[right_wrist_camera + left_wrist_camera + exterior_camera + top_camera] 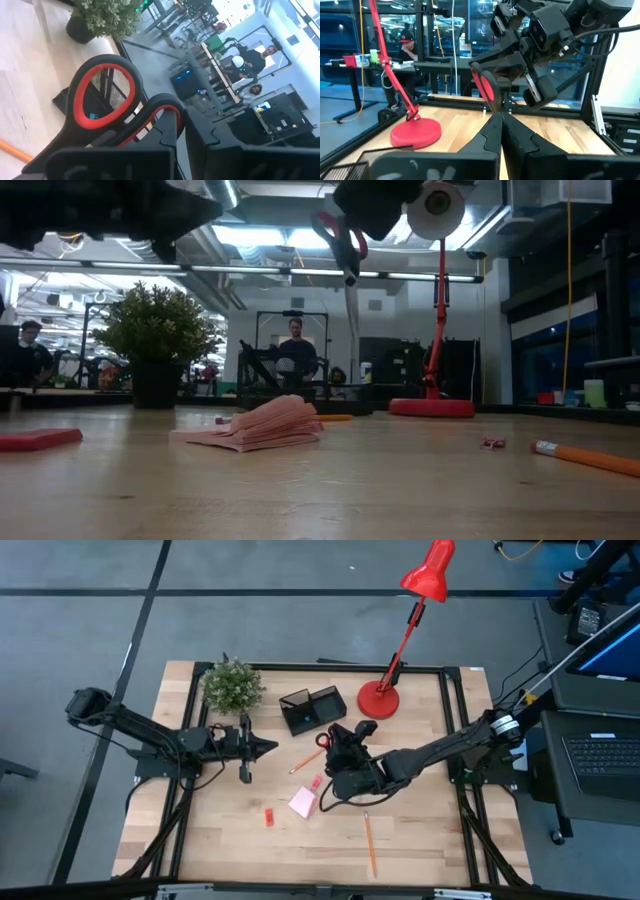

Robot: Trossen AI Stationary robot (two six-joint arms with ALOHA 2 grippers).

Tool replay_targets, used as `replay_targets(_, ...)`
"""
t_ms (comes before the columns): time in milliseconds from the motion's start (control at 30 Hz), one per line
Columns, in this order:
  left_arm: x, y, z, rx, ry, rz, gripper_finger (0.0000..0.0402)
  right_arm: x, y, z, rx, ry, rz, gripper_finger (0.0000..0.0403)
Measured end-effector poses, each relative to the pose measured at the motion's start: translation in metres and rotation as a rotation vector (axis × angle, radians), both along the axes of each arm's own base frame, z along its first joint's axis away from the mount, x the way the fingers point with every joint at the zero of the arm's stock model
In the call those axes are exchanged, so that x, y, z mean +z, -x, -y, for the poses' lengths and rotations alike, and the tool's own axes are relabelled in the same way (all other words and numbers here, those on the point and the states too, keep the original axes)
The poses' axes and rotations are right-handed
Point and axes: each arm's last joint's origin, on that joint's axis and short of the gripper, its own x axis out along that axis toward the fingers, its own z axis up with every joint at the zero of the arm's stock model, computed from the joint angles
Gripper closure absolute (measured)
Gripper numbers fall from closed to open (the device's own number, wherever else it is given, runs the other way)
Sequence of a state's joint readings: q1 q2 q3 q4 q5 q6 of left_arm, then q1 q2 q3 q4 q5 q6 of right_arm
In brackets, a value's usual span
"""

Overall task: Pick and place office supplies into organizer
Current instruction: Put the black scissors into the black desk organizer

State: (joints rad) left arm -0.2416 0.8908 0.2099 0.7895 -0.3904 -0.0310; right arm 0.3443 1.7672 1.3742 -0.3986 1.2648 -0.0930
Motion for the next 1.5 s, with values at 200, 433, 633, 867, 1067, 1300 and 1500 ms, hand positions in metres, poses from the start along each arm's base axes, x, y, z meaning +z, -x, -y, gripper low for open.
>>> replay_targets(200, 0.01, -0.017, 0.004, 0.003, -0.023, -0.016, 0.0398, 0.006, -0.005, -0.002, 0.022, 0.02, 0.012, 0.0389)
replay_targets(433, 0.018, -0.044, 0.01, 0.006, -0.066, -0.05, 0.0397, 0.014, -0.011, -0.003, 0.046, 0.058, 0.013, 0.0389)
replay_targets(633, 0.025, -0.06, 0.015, 0.012, -0.141, -0.065, 0.0368, 0.016, -0.012, -0.003, 0.054, 0.075, 0.001, 0.0389)
replay_targets(867, 0.03, -0.065, 0.015, 0.037, -0.086, -0.045, 0.0293, 0.016, -0.012, -0.003, 0.054, 0.076, -0.002, 0.0389)
replay_targets(1067, 0.03, -0.065, 0.012, 0.073, 0.023, -0.028, 0.0252, 0.016, -0.012, -0.003, 0.055, 0.078, -0.004, 0.0389)
replay_targets(1300, 0.025, -0.072, 0.0, 0.075, 0.136, -0.024, 0.0239, 0.017, -0.012, -0.004, 0.056, 0.078, 0.004, 0.0389)
replay_targets(1500, 0.023, -0.077, -0.006, 0.051, 0.156, 0.011, 0.0239, 0.017, -0.012, -0.004, 0.057, 0.08, 0.0, 0.0389)
